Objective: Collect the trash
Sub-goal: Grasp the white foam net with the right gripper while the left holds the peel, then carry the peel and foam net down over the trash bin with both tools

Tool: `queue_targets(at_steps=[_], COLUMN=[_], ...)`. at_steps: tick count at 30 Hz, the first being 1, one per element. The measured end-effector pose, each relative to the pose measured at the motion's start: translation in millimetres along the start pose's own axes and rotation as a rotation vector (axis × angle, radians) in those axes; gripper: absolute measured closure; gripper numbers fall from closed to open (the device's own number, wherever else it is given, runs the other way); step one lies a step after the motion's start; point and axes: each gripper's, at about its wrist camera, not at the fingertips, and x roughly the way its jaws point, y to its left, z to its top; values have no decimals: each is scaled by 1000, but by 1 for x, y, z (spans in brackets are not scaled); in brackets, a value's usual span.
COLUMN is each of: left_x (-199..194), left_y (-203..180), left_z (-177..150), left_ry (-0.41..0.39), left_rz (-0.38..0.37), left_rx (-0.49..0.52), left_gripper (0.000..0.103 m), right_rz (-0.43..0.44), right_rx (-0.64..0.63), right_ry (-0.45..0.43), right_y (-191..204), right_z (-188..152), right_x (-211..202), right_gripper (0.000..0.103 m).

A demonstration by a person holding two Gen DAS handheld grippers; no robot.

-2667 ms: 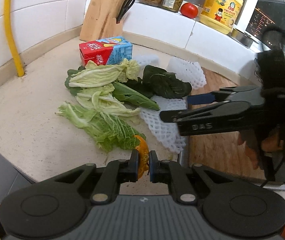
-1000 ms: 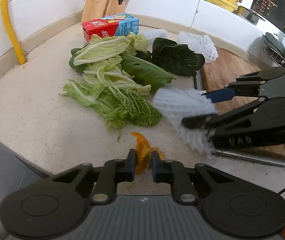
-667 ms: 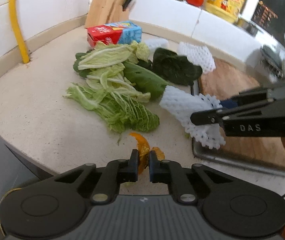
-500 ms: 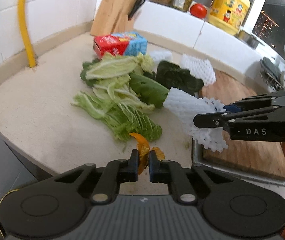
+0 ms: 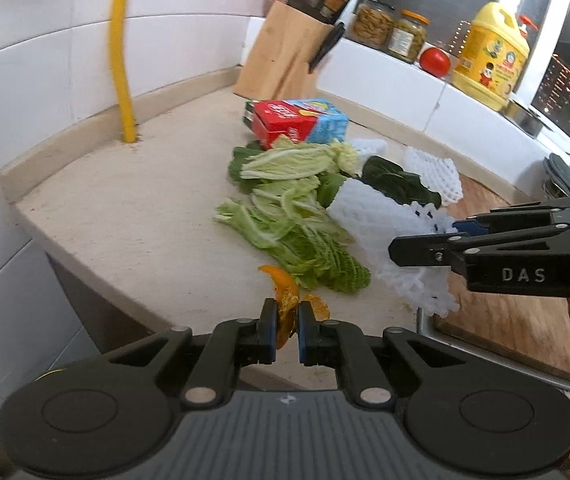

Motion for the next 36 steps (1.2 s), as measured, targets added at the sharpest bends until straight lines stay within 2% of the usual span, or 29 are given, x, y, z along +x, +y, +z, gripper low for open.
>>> queue_targets(at_steps=[15, 24, 36], left_x=[-24, -45, -76], left_y=[25, 53, 101], left_z=[-8, -19, -46], left_ry=[-45, -71, -86], left_rz=[63, 158, 322], left_rx=[-44, -115, -244], left_gripper=[96, 96, 96], right_rz=[62, 164, 317], right_rx=[-50, -123, -227], right_ry=[-53, -51, -26], right_y=[39, 80, 140], right_z=[14, 26, 38], right_x=[-8, 11, 43], right_gripper=[72, 72, 72])
